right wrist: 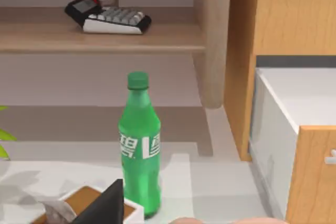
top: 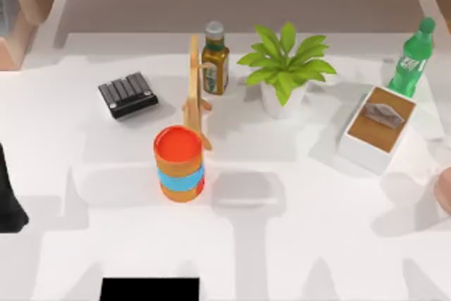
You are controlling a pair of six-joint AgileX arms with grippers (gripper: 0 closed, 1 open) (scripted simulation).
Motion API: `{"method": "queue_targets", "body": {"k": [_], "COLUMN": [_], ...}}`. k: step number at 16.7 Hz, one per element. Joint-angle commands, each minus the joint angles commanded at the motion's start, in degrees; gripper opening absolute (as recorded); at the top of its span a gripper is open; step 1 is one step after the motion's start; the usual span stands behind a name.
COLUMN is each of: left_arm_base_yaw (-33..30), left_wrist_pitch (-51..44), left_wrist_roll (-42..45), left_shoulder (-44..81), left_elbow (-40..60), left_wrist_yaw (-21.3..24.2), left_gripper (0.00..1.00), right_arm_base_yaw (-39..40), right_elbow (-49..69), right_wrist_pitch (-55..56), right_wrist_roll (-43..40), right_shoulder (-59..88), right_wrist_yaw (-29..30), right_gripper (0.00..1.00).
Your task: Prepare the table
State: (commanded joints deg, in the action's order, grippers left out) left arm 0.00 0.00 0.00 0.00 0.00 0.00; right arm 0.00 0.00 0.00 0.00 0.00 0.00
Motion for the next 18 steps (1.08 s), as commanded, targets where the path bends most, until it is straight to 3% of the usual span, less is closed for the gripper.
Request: {"method": "queue_targets", "body": {"k": [4,8,12,18], "left_arm_base_yaw": [0.00,0.00,0.00,0.00], "left_wrist_pitch": [0.00,0.00,0.00,0.00], "left_wrist_roll": [0.00,0.00,0.00,0.00], "left_shoulder": [0.00,0.00,0.00,0.00], "left_elbow": [0.00,0.00,0.00,0.00], "left_wrist_yaw": [0.00,0.00,0.00,0.00], "left_gripper": [1.00,1.00,1.00,1.00], "right_arm_base_yaw": [-0.67,-4.26,-9.55,-17.45], "right_elbow": [1.66,11.95,31.77,71.71], "right_wrist_pitch": [-1.61,-10.37,-23.51,-45.16], "right_wrist_roll": [-0.04,-0.28,-0.68,-2.11], "right_shoulder": [1.70,12.13,31.79,72.40], "right_wrist_yaw": [-0.08,-0.24,0.04,0.85], "right_gripper": [1.00,1.00,1.00,1.00]}}
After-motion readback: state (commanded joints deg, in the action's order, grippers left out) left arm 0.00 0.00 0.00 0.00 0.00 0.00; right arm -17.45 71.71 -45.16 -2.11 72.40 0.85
